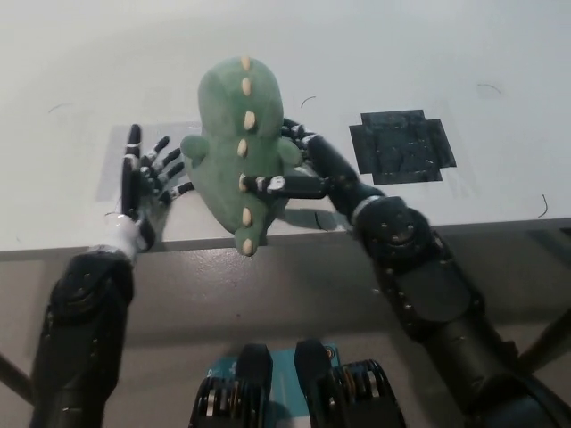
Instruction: Use both hands to pick up a dinasour on the right side and move it to the left side
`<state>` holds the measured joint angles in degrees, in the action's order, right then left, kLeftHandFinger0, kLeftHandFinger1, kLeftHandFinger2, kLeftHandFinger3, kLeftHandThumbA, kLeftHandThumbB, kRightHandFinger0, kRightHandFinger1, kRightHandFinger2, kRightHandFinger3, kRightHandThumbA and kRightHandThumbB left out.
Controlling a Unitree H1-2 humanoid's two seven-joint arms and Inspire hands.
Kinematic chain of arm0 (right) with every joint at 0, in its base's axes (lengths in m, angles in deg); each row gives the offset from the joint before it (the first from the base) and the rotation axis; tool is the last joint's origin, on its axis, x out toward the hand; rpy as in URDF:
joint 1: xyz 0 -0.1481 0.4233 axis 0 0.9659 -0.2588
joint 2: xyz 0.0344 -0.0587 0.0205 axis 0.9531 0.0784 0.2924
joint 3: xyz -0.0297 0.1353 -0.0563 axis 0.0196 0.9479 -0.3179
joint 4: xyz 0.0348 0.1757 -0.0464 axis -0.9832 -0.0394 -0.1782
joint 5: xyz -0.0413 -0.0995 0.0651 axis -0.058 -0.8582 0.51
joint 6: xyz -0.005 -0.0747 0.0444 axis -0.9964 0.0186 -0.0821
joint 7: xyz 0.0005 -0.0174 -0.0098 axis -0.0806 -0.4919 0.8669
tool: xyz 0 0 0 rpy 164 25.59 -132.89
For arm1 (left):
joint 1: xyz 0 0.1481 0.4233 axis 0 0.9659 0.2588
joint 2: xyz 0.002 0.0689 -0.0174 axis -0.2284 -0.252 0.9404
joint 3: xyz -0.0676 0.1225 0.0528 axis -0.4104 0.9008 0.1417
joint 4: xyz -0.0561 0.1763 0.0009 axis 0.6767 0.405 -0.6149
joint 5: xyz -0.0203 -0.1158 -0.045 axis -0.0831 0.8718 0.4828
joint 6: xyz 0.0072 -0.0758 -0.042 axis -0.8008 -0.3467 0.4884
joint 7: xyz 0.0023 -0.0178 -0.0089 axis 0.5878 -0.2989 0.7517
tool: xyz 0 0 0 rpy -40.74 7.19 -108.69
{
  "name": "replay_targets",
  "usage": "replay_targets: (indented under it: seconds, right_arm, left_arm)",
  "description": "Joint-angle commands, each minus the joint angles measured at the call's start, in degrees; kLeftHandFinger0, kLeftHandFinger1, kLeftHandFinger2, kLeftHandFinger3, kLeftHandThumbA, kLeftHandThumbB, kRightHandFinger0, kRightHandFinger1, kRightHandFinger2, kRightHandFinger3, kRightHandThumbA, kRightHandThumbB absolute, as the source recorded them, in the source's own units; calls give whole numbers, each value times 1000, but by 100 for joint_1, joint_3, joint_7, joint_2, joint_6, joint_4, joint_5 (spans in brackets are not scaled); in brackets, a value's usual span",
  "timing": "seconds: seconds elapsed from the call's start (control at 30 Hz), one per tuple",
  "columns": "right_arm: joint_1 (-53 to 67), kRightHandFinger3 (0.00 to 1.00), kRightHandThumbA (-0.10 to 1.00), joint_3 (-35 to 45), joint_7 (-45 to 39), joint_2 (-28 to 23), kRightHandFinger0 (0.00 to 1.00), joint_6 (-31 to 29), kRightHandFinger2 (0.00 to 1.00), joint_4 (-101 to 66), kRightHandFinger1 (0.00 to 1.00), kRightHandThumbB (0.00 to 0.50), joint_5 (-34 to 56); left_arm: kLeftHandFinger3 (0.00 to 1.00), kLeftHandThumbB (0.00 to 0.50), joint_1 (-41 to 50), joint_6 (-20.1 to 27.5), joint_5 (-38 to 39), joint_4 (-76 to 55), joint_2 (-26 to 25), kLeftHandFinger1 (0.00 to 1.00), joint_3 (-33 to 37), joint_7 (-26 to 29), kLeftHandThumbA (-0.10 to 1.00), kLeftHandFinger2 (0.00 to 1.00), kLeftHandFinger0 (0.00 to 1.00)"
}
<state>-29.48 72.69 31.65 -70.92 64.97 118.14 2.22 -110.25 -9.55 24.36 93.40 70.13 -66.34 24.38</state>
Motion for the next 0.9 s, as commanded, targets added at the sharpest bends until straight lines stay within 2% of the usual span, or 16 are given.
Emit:
replay_targets:
  seconds: [0.0,0.07,0.1,0.17,0.23,0.3,0.4,0.47,0.5,0.57,0.67,0.8,0.87]
  right_arm:
    - [-70,1000,1000,17,-231,-309,1000,-496,1000,-421,1000,230,-33]
    - [-53,1000,1000,68,-267,-375,1000,-550,1000,-454,1000,222,33]
    - [-3,1000,1000,117,-344,-545,1000,-531,1000,-583,1000,246,83]
    - [-3,1000,1000,136,-392,-642,1000,-568,1000,-578,1000,258,116]
    - [28,1000,1000,169,-413,-712,1000,-574,1000,-582,1000,230,141]
    - [53,1000,1000,197,-421,-764,1000,-603,1000,-535,1000,234,148]
    - [132,1000,1000,273,-446,-798,1000,-583,1000,-499,1000,252,195]
    - [138,1000,1000,284,-456,-814,1000,-627,1000,-479,1000,249,164]
    - [188,1000,1000,296,-489,-844,1000,-630,1000,-581,1000,224,165]
    - [224,1000,1000,310,-522,-875,1000,-645,1000,-633,1000,220,166]
    - [401,1000,1000,497,-654,-991,1000,-681,1000,-899,1000,254,397]
    - [701,1000,1000,750,-852,-1104,1000,-507,1000,-1458,1000,231,710]
    - [883,1000,1000,811,-927,-1243,1000,-480,1000,-1757,1000,217,761]
  left_arm:
    - [1000,222,116,110,267,-28,-457,1000,-265,-313,1000,1000,974]
    - [1000,216,148,19,312,-52,-504,1000,-313,-310,1000,1000,995]
    - [1000,229,186,112,334,38,-588,1000,-367,-345,1000,1000,1000]
    - [1000,239,217,238,316,105,-681,1000,-348,-468,1000,1000,999]
    - [1000,264,263,283,306,119,-724,1000,-337,-527,1000,1000,955]
    - [1000,268,297,265,321,88,-733,1000,-344,-527,1000,1000,914]
    - [1000,273,369,326,301,35,-755,1000,-328,-550,1000,1000,913]
    - [1000,262,375,347,313,40,-752,1000,-331,-563,1000,1000,901]
    - [1000,243,405,522,232,73,-781,1000,-314,-550,1000,1000,883]
    - [1000,232,437,683,151,93,-819,1000,-285,-550,1000,1000,875]
    - [1000,232,710,587,48,-448,-846,1000,-292,-411,1000,1000,990]
    - [1000,203,1059,481,-45,-1101,-813,1000,-324,-276,1000,1000,1000]
    - [1000,182,1230,687,-82,-1285,-799,1000,-300,-346,1000,1000,994]
